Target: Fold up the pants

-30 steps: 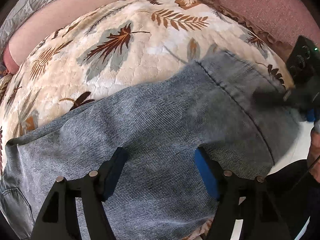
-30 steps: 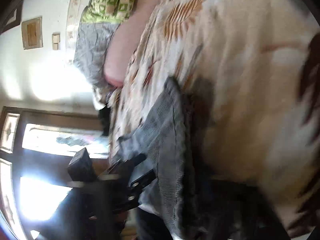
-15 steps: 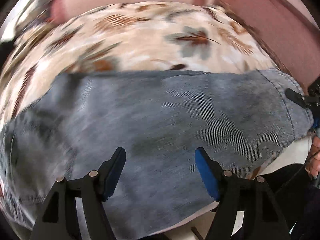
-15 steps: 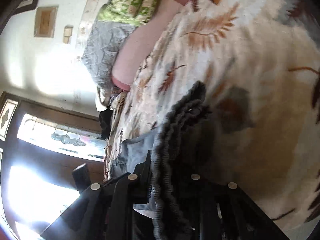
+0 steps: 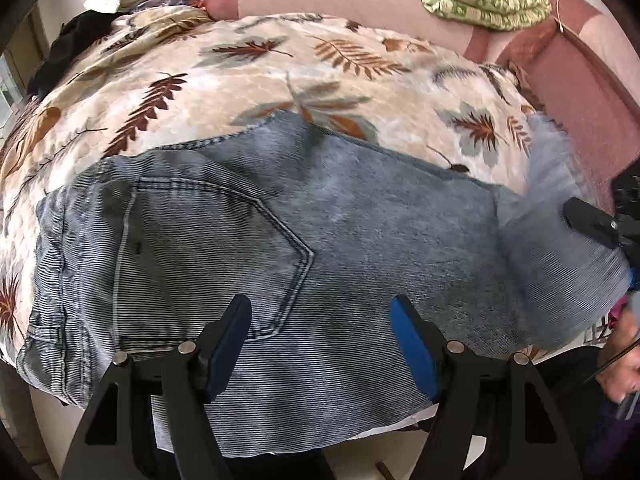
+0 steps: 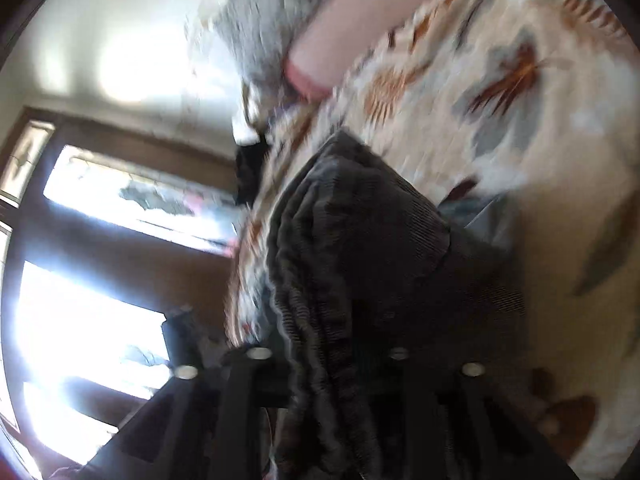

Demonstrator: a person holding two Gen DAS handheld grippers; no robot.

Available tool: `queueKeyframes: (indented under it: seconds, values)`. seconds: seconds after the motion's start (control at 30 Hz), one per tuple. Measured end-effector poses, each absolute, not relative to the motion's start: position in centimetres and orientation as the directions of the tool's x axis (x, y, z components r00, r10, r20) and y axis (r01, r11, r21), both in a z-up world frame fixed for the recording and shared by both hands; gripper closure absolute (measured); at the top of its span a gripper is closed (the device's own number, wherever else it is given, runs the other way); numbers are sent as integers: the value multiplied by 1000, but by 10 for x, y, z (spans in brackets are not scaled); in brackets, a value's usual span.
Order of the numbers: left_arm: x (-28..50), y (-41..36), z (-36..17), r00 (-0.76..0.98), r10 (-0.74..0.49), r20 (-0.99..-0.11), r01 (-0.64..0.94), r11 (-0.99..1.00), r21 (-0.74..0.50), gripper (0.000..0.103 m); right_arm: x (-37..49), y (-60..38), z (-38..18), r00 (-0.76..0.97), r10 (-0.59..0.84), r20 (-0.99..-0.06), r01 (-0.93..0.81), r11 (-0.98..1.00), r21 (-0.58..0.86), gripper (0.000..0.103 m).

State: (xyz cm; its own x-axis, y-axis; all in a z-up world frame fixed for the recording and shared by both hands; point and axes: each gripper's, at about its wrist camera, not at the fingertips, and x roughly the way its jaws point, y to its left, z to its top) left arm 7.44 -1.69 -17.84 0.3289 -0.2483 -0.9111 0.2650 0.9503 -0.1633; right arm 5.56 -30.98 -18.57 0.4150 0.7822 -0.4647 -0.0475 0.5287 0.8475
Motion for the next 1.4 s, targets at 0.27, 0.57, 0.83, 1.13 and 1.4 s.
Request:
queueKeyframes:
  seconds: [0.27,0.57,0.83,1.13,1.4]
  values:
    - [70,-27,-167,346,-291,-892,297,936,-191,31,55,-309,-178,513,758,-403,-88,513,854,30]
    - [69,-81,-188,295,-311,-903,397,900,-180,31,62,-325,-206,489,671,-557,89,597,797,31]
    - [120,-85,-208,286,-293,-912,315,928,-200,31,68,-331,-235,388,663,-640,197,619,761,30]
    - [136,-116,-215,320,-286,-903,421,897,-135,61,70,-344,-239,406,712,-573,200,543,816,30]
    - [140,-122,-210,327,-291,-899,454,883,-120,84,68,-353,-236,433,703,-564,207,532,821,30]
